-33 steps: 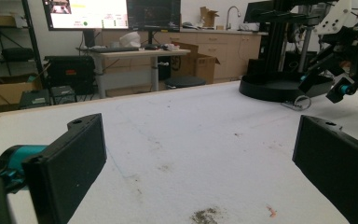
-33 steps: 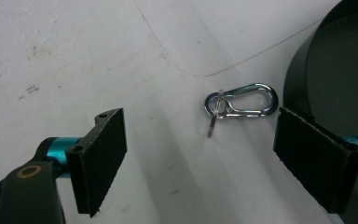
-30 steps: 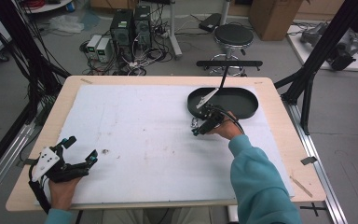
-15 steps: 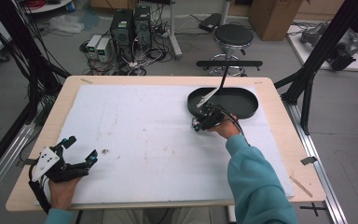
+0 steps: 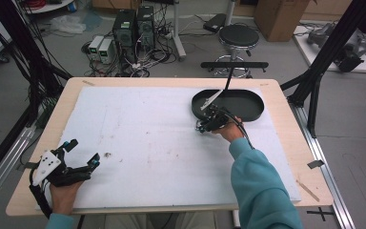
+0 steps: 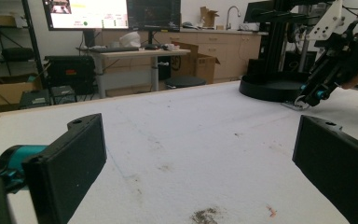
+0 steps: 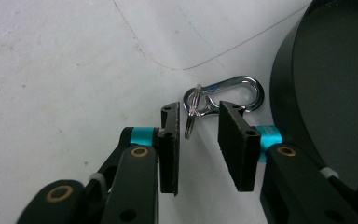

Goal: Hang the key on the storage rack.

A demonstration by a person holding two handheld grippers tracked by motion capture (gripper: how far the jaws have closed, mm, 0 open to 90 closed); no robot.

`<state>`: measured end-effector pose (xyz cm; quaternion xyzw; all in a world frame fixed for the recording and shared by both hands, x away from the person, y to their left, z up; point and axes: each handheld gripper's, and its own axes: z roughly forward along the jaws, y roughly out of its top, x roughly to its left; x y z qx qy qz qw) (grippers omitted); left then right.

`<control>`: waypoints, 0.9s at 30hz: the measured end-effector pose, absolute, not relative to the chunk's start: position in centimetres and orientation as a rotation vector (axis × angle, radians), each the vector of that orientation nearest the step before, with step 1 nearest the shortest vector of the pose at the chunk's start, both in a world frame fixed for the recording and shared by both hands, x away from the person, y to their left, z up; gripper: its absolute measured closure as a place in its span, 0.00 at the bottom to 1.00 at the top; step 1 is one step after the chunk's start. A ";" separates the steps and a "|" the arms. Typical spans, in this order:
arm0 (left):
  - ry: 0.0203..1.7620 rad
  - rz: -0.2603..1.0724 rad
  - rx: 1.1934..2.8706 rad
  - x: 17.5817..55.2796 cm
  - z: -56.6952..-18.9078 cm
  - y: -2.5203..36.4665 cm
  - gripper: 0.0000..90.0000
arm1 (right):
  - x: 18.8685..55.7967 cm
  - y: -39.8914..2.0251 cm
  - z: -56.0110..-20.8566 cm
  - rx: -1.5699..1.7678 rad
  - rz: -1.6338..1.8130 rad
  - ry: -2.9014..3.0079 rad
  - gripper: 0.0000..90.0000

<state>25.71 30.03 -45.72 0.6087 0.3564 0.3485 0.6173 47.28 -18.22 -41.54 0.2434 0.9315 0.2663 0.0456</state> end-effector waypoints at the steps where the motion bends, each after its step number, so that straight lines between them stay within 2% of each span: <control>1: 0.820 0.803 1.401 25.7 -45.7 30.0 0.03 | 47.3 -18.2 -41.6 0.739 0.815 2.845 0.78; 12: 0.820 0.803 1.402 25.7 -45.7 30.0 0.03 | 47.3 -18.0 -41.6 0.722 0.804 2.847 0.90; 22: 0.820 0.805 1.401 25.7 -45.7 30.0 0.03 | 47.3 -18.1 -41.5 0.728 0.809 2.838 0.92; 27: 0.820 0.805 1.401 25.7 -45.7 30.0 0.03 | 47.3 -18.1 -41.4 0.717 0.808 2.835 0.97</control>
